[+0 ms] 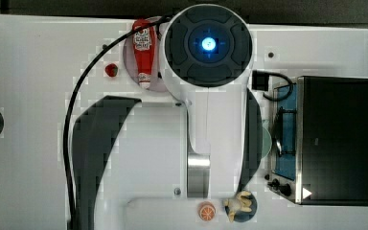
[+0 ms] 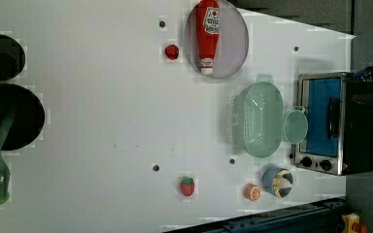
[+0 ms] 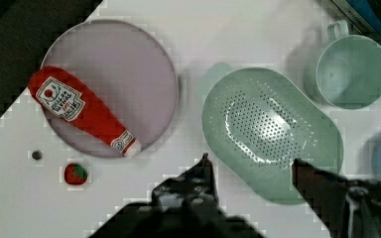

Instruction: Drag strainer right to left.

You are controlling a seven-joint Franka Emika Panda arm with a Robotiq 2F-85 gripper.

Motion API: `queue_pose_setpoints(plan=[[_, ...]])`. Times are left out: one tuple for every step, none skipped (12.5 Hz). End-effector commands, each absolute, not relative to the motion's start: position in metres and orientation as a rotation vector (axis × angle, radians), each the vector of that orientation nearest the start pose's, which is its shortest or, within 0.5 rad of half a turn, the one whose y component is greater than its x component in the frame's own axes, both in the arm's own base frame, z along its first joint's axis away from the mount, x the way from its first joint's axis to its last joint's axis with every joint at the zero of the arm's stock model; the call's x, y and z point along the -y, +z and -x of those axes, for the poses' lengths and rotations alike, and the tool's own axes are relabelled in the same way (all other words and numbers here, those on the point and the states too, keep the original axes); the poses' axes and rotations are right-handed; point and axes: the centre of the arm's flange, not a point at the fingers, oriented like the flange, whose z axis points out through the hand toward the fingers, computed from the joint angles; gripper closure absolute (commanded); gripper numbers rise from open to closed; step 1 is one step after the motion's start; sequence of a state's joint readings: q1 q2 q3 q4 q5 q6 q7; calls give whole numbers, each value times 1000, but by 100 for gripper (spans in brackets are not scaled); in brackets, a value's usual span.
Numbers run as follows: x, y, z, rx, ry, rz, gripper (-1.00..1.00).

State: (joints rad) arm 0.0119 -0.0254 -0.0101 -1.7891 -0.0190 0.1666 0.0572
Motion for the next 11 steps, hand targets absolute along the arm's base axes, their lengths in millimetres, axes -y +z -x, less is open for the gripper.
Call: queue_pose_setpoints(plan=[[48,654,-410,-1346,15,2850,-60],[48,652,-410,-1347,20,2851,-82],[48,647,-411,-1348,34,2854,-100],[48,638,-413,-1350,65,2861,-100],[47,624,-416,-1354,106,2869,-100],[47,607,-421,-1361,139,2874,-100],[46,588,-427,-1362,163,2878,-100],[46,568,-434,-1363,177,2881,-100],[46,546,-440,-1364,185,2883,-100],[46,523,-446,-1374,181,2879,-100],[45,499,-451,-1413,165,2859,-100]])
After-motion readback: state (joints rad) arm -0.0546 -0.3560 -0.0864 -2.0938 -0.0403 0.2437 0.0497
